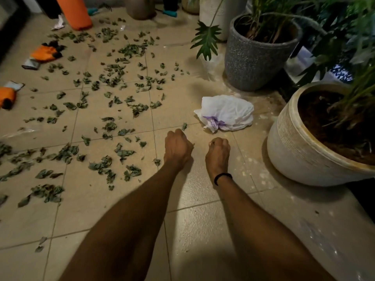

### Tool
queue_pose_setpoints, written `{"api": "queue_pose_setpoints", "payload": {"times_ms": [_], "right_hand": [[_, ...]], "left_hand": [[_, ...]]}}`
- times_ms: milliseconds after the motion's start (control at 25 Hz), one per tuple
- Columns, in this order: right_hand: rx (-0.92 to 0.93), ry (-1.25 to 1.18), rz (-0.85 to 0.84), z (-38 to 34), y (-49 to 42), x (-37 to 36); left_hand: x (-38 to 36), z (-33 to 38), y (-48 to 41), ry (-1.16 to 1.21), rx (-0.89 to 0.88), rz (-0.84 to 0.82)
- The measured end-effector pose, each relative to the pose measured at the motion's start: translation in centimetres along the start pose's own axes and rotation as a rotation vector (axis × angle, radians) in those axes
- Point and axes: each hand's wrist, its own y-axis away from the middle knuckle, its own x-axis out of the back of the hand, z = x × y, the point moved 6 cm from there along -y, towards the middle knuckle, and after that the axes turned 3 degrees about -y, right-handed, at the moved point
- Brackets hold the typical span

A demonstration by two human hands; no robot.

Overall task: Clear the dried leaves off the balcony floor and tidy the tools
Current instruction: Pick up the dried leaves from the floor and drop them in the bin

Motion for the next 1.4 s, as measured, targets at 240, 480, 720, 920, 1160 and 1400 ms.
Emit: {"api": "queue_pose_setpoints", "payload": {"times_ms": [240,480,720,920,1160,1400], "right_hand": [[0.036,-0.097,-0.084,-2.9,2.1,-1.9],[0.222,0.045,-0.121,-3.9,2.6,-3.5],[0.184,0.075,-0.050,-4.0,3.0,-3.4],[-0.089,-0.283,-0.050,-3.1,2.2,-1.9],[-0.500,-0.634,-0.103,-2.7,2.9,-2.8],[-0.827,-0.962,-0.207,-6.5,6.8,-4.9]], "left_hand": [[-0.8,-2.3,-6.7,0.089,0.253,-0.074],[-5.2,-0.8,-8.9,-0.233,-0.097,-0.150],[-5.0,-1.4,-9.4,-0.080,-0.041,-0.117],[-0.5,-4.1,-7.8,0.723,0.514,-0.404],[6.6,-9.3,-5.5,1.195,0.737,-0.492],[11.8,-14.2,-2.1,0.895,0.777,-0.180]]}}
